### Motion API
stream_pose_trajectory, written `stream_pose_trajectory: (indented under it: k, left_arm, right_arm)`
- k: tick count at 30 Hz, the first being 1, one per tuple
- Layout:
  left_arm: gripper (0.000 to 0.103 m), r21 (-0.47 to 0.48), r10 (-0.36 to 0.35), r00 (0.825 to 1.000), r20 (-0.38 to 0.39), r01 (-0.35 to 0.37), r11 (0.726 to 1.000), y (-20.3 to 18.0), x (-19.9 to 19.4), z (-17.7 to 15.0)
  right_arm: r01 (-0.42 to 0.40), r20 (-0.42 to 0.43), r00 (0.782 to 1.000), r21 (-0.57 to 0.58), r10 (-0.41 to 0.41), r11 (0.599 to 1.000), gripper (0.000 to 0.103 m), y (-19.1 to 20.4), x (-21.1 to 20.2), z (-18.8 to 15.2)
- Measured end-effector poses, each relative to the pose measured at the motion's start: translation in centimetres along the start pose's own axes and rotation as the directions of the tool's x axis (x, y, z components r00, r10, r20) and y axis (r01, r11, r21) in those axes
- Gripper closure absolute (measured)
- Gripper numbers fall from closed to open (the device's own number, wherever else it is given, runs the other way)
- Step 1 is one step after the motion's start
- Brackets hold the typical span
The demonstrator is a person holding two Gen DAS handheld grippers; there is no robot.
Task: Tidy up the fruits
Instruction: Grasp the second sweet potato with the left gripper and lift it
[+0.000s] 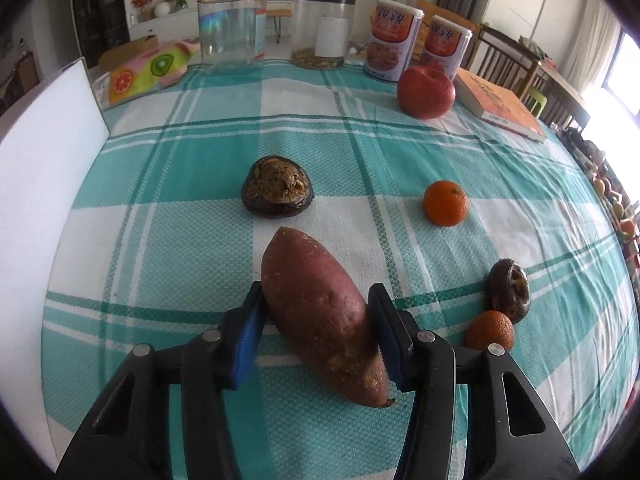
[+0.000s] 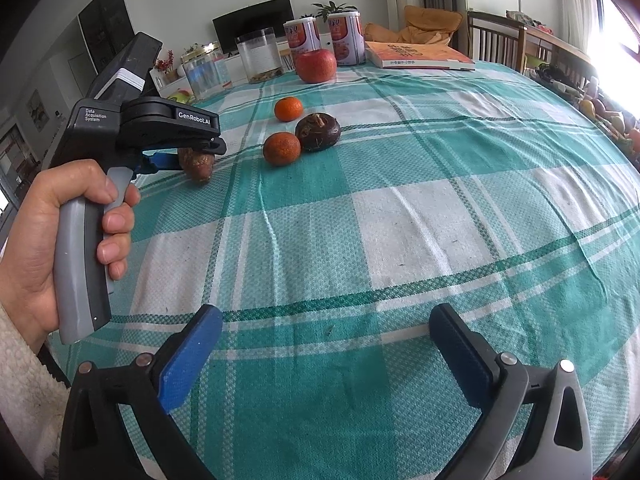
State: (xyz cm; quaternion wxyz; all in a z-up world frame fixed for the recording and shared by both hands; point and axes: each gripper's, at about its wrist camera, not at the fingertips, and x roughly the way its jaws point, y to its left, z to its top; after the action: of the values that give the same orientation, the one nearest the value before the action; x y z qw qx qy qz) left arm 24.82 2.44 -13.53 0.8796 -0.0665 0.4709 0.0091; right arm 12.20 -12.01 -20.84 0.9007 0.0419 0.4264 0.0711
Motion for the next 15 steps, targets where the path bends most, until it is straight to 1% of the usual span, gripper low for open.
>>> stream_pose_trajectory:
  k: [4, 8, 10, 12, 13, 15]
  left_arm:
    - [0.05, 0.023, -0.038, 0.999, -0.029, 0.039, 0.999, 1.2, -1.9, -1.5]
    - [0.05, 0.053, -0.096, 0.993, -0.069, 0.1, 0.994, 2.4, -5.0, -4.6]
    - [0.05, 0.074, -0.111, 0.99, -0.083, 0.117, 0.99, 3.1, -6.5, -6.4]
    - [0.055, 0.094, -0.112, 0.99, -0.088, 0.12, 0.988, 3.7, -7.6, -8.0]
    - [0.057, 0.096, -0.117, 0.99, -0.082, 0.124, 0.988, 4.0, -8.1, -8.7]
    - [0.056, 0.108, -0.1, 0.994, -0.034, 0.103, 0.989, 4.4, -9.0, -9.6]
  right_arm:
    - [-0.001, 0.0, 1.0, 0.001, 0.001, 1.0, 0.0, 0.0, 0.0, 0.0]
    - [0.001, 0.0, 1.0, -0.001, -0.001, 1.0, 0.0, 0.0, 0.0, 0.0]
    - [0.001, 0.0, 1.0, -0.001, -0.001, 1.0, 0.0, 0.0, 0.0, 0.0]
    - [0.001, 0.0, 1.0, -0.001, -0.001, 1.0, 0.0, 0.0, 0.0, 0.0]
    - [0.002, -0.001, 1.0, -0.002, -0.002, 1.0, 0.0, 0.0, 0.0, 0.0]
    - [0.005, -0.002, 1.0, -0.004, -0.005, 1.0, 0.0, 0.0, 0.0, 0.0]
